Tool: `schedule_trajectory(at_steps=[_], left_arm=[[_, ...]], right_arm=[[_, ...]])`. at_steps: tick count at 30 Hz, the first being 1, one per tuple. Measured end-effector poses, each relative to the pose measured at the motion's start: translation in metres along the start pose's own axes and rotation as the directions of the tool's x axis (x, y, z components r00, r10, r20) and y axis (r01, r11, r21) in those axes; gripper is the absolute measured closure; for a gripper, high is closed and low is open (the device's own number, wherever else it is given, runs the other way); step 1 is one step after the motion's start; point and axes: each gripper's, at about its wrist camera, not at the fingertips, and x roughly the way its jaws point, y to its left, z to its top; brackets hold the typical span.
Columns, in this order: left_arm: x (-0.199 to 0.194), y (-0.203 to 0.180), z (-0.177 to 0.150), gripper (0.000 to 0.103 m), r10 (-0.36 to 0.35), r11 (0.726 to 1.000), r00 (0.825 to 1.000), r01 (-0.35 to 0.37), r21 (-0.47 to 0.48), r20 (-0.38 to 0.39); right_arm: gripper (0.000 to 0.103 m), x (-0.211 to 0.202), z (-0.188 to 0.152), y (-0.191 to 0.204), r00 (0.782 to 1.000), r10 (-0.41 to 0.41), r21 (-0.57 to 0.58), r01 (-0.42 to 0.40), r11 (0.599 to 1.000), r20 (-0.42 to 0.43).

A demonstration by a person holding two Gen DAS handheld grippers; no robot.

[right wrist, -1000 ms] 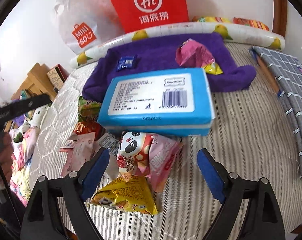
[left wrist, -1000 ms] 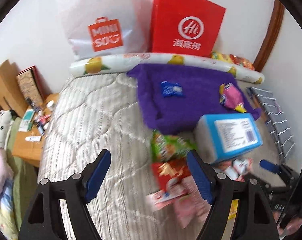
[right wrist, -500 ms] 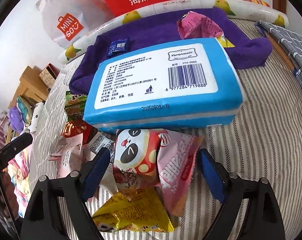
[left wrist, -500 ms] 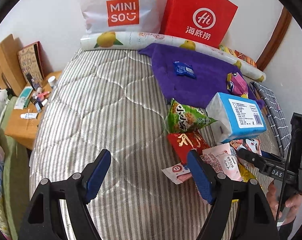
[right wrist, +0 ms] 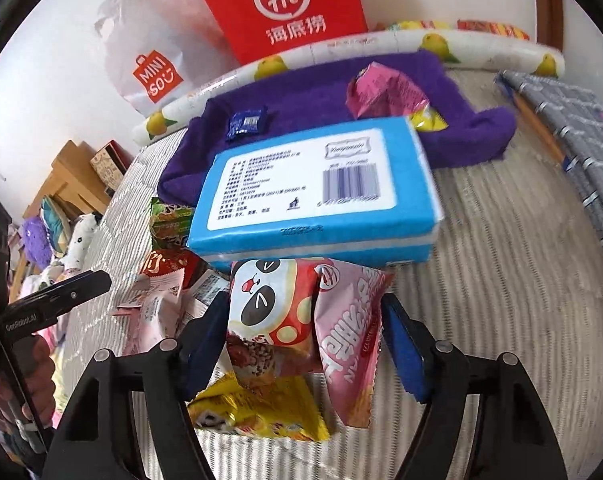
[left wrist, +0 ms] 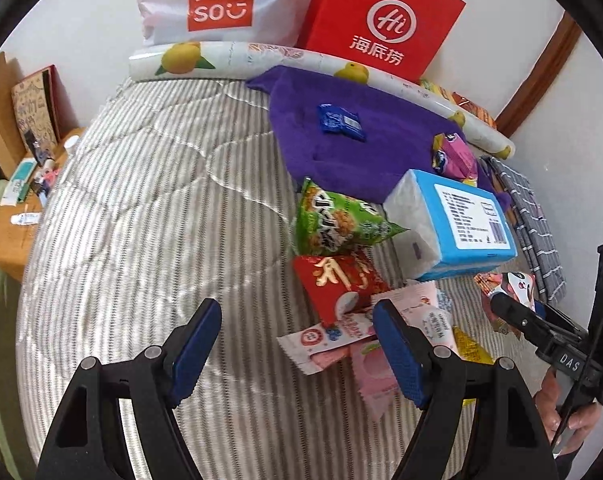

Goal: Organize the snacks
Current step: 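Grasp the panda-print snack bag with the right tool while the left tool approaches the red packet, then close the left tool on the red gold-lettered packet while the right tool lifts the panda bag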

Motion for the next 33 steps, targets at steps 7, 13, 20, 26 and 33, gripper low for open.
schedule_trajectory(at_steps=[7,13,20,26,33], left_arm=[[0.016,-0.013,0.005,0.026,0.001,1.0,0.999,-0.001,-0.004,-0.045],[0.034,-0.022,0.015,0.026,0.013,1.0,0.997,-0.013,-0.009,-0.074],[0.058,-0.027,0.03,0.026,0.046,0.998,0.989,-0.05,-0.025,-0.143],[0.072,-0.038,0.031,0.028,0.084,0.996,0.981,-0.084,0.008,-0.176],[0.078,-0.053,0.029,0.04,0.138,0.99,0.98,-0.132,0.048,-0.143]], right_arm=[[0.03,-0.013,-0.004,-0.013,0.998,-0.056,-0.024,0.057,0.998,0.038],[0.03,-0.019,-0.006,-0.026,0.997,-0.06,-0.025,0.061,0.998,0.058],[0.03,-0.022,-0.006,-0.043,0.996,-0.061,-0.006,0.061,0.998,0.066],[0.03,-0.018,-0.005,-0.051,0.996,-0.058,0.006,0.058,0.998,0.062],[0.03,-0.013,-0.008,-0.056,0.996,-0.077,-0.005,0.077,0.997,0.05]])
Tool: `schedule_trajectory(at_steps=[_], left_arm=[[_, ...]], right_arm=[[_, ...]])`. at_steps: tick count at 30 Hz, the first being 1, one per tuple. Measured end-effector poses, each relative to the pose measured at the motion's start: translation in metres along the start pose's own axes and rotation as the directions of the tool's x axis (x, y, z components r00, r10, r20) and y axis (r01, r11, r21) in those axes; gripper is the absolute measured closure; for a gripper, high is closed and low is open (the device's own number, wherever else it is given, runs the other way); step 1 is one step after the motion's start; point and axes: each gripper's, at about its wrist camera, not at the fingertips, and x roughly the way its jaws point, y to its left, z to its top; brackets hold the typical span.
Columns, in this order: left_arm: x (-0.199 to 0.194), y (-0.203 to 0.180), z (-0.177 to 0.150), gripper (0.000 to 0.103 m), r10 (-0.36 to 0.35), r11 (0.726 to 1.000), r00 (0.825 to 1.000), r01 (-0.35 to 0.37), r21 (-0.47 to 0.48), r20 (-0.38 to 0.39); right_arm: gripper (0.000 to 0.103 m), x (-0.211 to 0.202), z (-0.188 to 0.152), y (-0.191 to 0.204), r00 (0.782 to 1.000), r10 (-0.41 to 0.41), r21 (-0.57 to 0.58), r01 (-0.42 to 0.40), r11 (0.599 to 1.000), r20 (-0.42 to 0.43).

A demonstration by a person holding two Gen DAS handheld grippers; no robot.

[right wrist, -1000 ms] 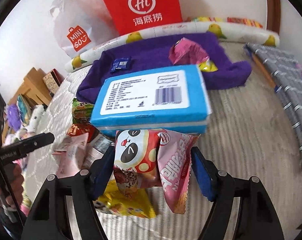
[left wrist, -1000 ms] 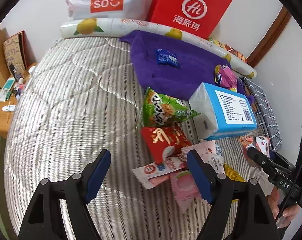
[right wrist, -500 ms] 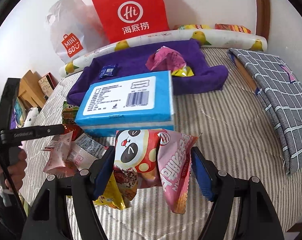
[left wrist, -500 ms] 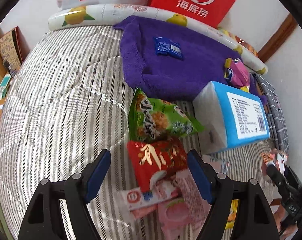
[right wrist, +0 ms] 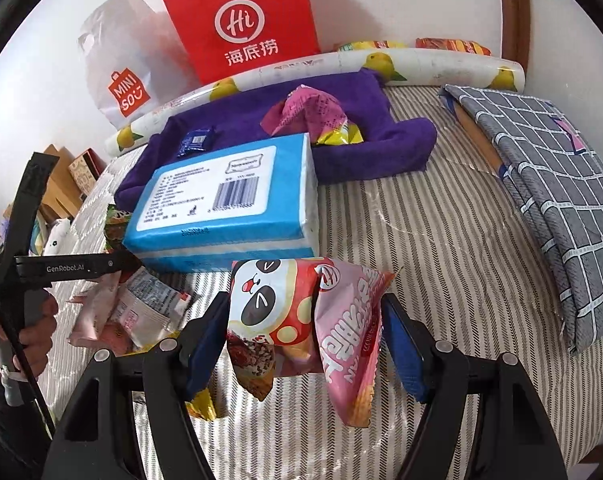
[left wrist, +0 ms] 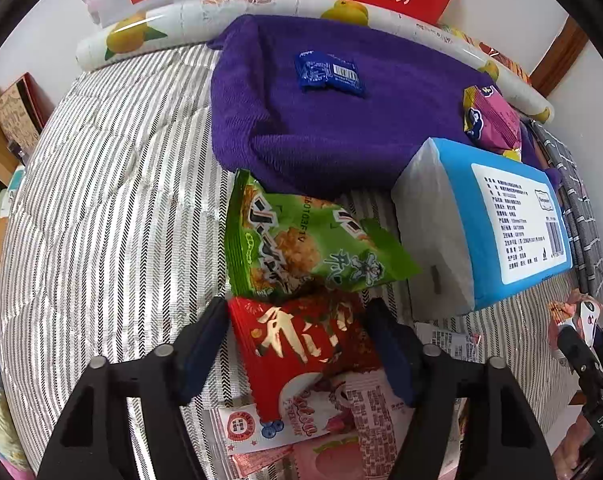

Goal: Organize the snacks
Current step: 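Close the left tool on the red gold-lettered packet while the right tool lifts the panda bag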

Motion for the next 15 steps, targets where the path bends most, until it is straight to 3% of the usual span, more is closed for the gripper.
schedule_trajectory(at_steps=[4,15], left_arm=[[-0.001,-0.001,0.0,0.048,-0.014,1.0,1.0,0.014,-0.015,0.003],[-0.033,0.029,-0.016,0.049,-0.031,0.997,0.998,0.035,-0.071,0.054]], right_arm=[[0.03,-0.002,-0.002,-0.002,1.0,-0.011,-0.008,0.011,1.0,0.005],[0.03,-0.021,-0.004,0.009,0.999,-0.033,-0.023,0.034,0.999,0.027]])
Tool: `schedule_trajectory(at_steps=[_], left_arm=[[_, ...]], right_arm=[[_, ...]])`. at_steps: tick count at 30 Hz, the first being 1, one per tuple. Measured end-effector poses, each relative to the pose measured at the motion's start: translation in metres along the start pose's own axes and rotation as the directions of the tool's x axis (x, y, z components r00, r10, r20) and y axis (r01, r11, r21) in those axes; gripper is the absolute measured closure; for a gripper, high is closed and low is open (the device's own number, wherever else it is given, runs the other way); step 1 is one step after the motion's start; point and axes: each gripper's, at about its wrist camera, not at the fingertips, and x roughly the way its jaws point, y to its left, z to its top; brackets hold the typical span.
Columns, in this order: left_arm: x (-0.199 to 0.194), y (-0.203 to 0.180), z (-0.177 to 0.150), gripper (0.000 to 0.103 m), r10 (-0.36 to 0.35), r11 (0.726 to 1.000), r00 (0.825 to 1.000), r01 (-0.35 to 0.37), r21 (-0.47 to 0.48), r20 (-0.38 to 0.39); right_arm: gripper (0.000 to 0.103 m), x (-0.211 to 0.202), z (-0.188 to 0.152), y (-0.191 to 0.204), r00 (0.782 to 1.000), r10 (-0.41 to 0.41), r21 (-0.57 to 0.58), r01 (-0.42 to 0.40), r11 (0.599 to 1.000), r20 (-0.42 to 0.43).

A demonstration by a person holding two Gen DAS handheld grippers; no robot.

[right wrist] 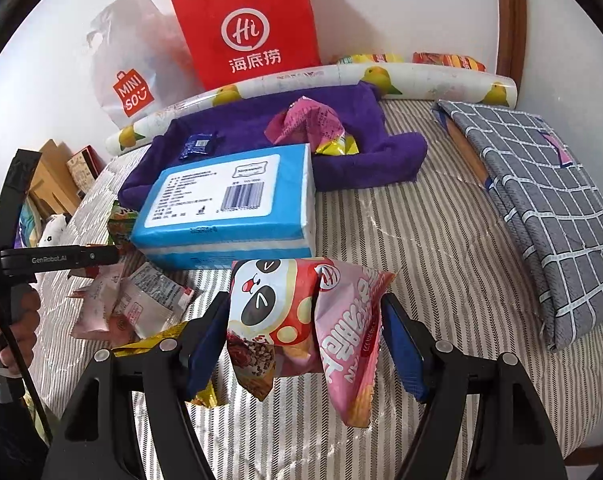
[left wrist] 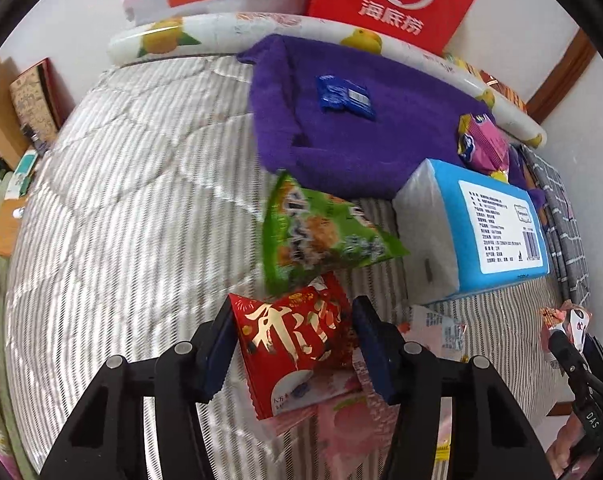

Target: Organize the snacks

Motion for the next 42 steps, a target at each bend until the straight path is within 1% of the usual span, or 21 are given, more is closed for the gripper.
schedule_trajectory(at_steps=[6,12,15,24,30,36,42], left_arm=[[-0.019,0.024,-0.01,0.049,0.0,0.999,1.0,0.001,-0.046,0.025],[-0.042,0.027,-0.017,0.049,-0.018,0.998,0.998,0.022,-0.053,0.066],[-0.052,0.021,-0.02,0.049,-0.031,0.998,0.996,0.035,-0.044,0.086],[-0.076,0.0,-0.027,0.049,-0.082,0.997,0.988,0.083,-0.006,0.127],[-0.088,-0.019,-0.032,0.049,-0.131,0.991,0.982,0.128,0.03,0.139],[-0.098,-0.037,-0.037,0.049,-0.156,0.987,0.977,0.148,0.066,0.146],[-0.112,-0.05,-0.038,0.049,-0.175,0.982,0.971,0.161,0.095,0.164]], right_arm=[[0.03,-0.014,0.0,0.004,1.0,-0.007,0.001,0.007,1.0,0.019],[0.03,-0.029,-0.001,0.01,0.999,-0.023,0.001,0.023,1.0,0.034],[0.03,-0.036,0.0,0.012,0.999,-0.033,0.002,0.033,0.999,0.038],[0.03,-0.068,0.001,0.02,0.995,-0.037,-0.017,0.039,0.999,0.096],[0.03,-0.084,0.002,0.023,0.993,-0.028,-0.025,0.031,0.999,0.118],[0.03,-0.099,0.003,0.024,0.989,-0.031,-0.02,0.035,0.999,0.144],[0.03,-0.118,0.006,0.026,0.983,-0.001,-0.018,0.004,1.0,0.185]])
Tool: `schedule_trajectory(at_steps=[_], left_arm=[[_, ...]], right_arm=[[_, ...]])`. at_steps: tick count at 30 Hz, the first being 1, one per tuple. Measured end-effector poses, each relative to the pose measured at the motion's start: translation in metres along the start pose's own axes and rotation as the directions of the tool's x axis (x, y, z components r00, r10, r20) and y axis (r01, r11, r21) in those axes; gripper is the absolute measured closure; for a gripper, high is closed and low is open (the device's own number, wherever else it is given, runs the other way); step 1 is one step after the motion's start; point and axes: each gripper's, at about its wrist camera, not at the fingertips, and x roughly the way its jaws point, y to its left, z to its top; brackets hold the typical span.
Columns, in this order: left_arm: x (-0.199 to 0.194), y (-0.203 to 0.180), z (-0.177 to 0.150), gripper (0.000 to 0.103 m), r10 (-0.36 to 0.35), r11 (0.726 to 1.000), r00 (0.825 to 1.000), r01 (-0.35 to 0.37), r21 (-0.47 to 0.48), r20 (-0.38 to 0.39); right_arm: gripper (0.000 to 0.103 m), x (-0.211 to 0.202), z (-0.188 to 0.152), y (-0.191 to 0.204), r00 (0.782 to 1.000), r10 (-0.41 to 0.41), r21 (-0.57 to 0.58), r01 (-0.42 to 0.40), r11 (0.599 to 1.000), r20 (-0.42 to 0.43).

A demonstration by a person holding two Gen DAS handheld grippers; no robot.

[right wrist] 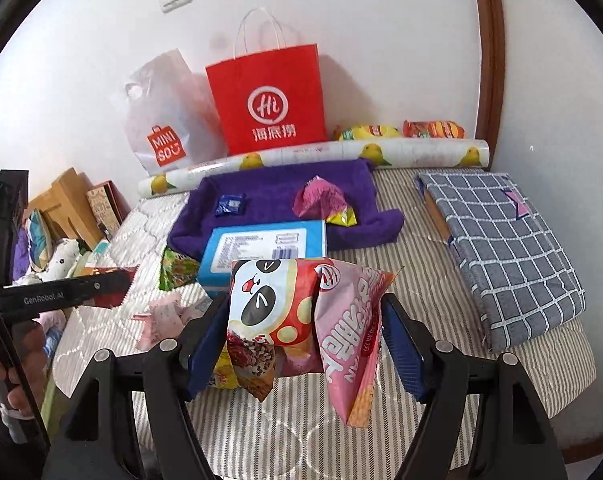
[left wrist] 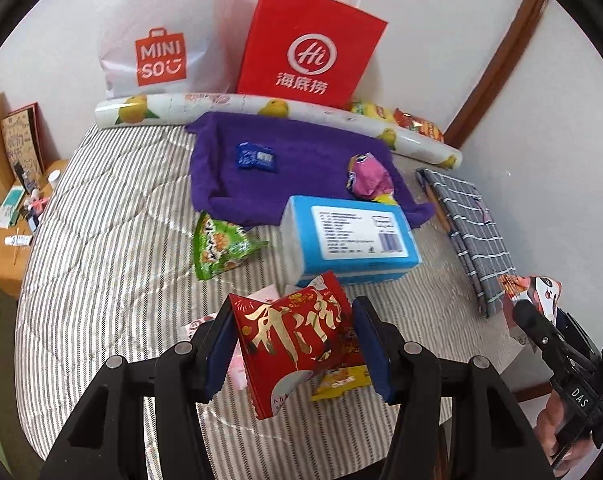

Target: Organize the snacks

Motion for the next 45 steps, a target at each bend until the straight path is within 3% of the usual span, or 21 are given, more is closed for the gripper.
schedule_trajectory(at_steps=[21,33,45], left_arm=[[-0.01,-0.036,0.027,0.049,-0.04,0.997,0.999,0.038,0.068,0.025],[0.014,-0.045,0.043,0.049,-0.053,0.996,0.999,0.054,0.074,-0.007],[0.051,-0.04,0.066,0.049,-0.072,0.996,0.997,0.074,0.053,-0.04]], right_arm=[[0.03,-0.03,0.018,-0.008,0.995,0.004,0.006,-0.005,1.0,0.101],[0.03,-0.013,0.026,-0.021,0.996,0.025,0.026,-0.028,0.999,0.087],[0.03,0.042,0.045,-0.038,0.998,0.06,0.059,-0.062,0.996,0.029]])
